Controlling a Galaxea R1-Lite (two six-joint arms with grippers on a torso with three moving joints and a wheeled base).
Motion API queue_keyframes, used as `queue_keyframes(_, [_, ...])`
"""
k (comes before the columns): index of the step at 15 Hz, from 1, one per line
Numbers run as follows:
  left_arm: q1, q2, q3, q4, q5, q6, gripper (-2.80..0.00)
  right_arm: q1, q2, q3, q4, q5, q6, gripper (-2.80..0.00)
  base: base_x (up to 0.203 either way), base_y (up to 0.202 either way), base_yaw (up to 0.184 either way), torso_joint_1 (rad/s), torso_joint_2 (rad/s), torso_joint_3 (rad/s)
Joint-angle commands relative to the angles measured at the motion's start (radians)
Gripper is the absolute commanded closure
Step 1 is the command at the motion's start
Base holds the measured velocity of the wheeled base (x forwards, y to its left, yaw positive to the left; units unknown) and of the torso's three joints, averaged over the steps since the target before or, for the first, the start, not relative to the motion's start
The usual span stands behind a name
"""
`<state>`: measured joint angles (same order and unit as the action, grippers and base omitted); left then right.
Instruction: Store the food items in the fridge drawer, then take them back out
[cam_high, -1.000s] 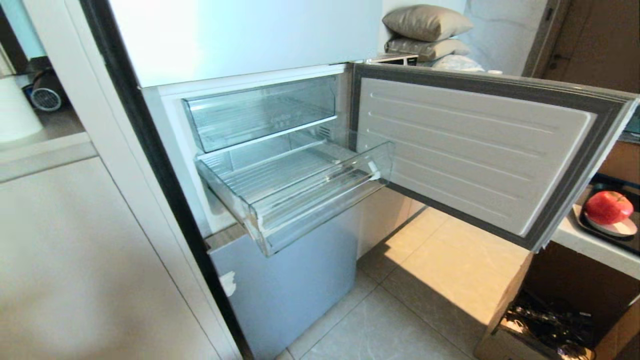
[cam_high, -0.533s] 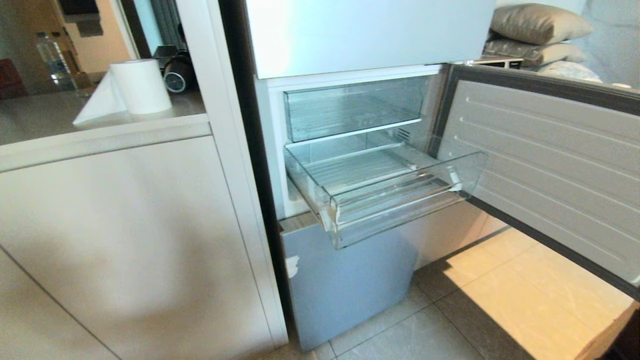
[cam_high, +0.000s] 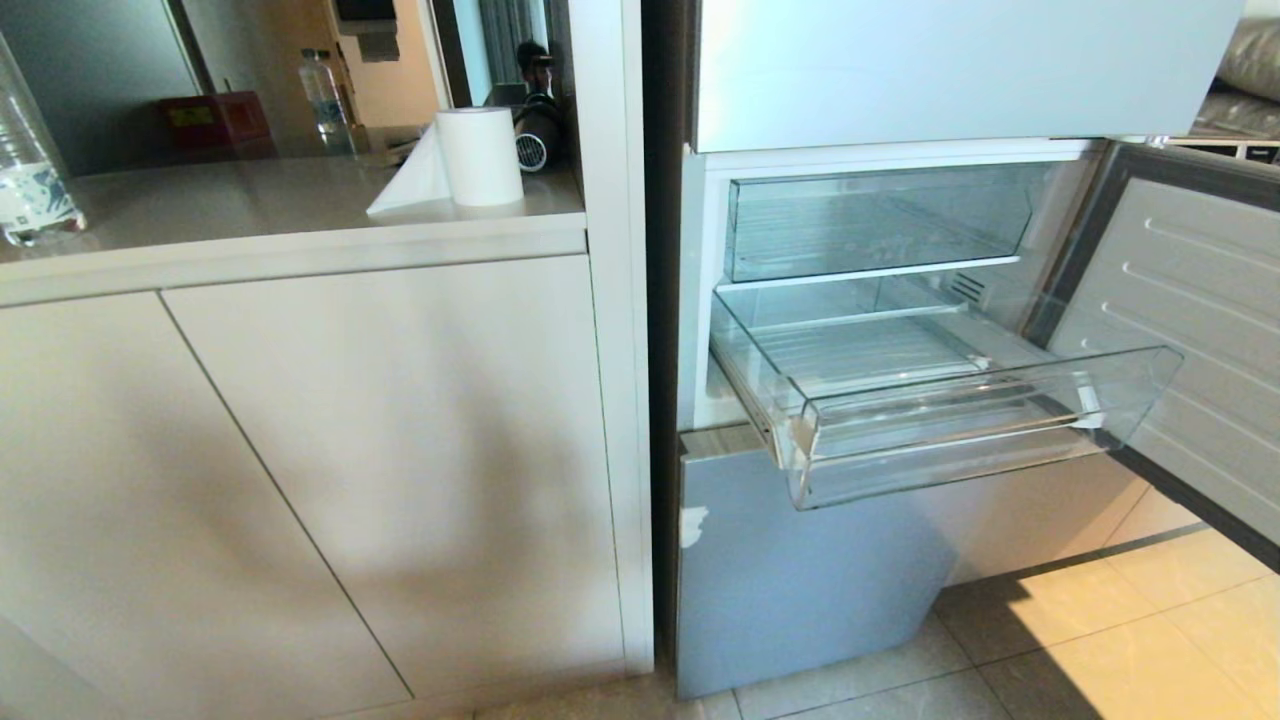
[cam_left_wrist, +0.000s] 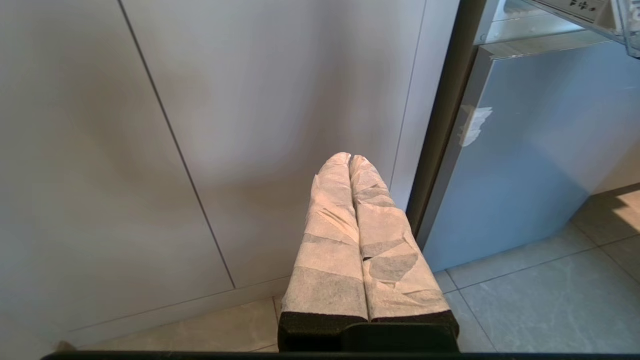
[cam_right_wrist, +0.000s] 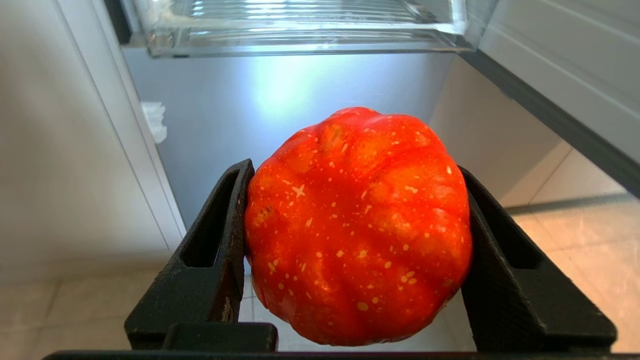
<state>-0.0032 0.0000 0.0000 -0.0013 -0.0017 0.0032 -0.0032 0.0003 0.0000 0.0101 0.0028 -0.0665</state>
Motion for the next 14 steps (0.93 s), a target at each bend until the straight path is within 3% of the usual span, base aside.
queue_keyframes(1, [0.000, 0.000, 0.002, 0.000, 0.000, 0.000, 0.00, 0.000, 0.028, 0.002, -0.001, 0.002, -0.015, 0.00, 0.000, 0.000, 0.000, 0.000, 0.00, 0.000])
queue_keyframes(4, [0.000, 0.000, 0.002, 0.000, 0.000, 0.000, 0.00, 0.003, 0.283, -0.039, -0.134, 0.019, 0.003, 0.00, 0.000, 0.000, 0.000, 0.000, 0.00, 0.000])
queue_keyframes(6, [0.000, 0.000, 0.002, 0.000, 0.000, 0.000, 0.00, 0.003, 0.524, -0.150, -0.191, 0.040, 0.032, 0.00, 0.000, 0.000, 0.000, 0.000, 0.00, 0.000])
queue_keyframes(10, [0.000, 0.000, 0.002, 0.000, 0.000, 0.000, 0.00, 0.005, 1.040, -0.524, -0.240, 0.090, 0.130, 0.00, 0.000, 0.000, 0.000, 0.000, 0.00, 0.000])
queue_keyframes(14, [0.000, 0.000, 0.002, 0.000, 0.000, 0.000, 0.00, 0.013, 1.502, -0.893, -0.287, 0.124, 0.174, 0.00, 0.000, 0.000, 0.000, 0.000, 0.00, 0.000])
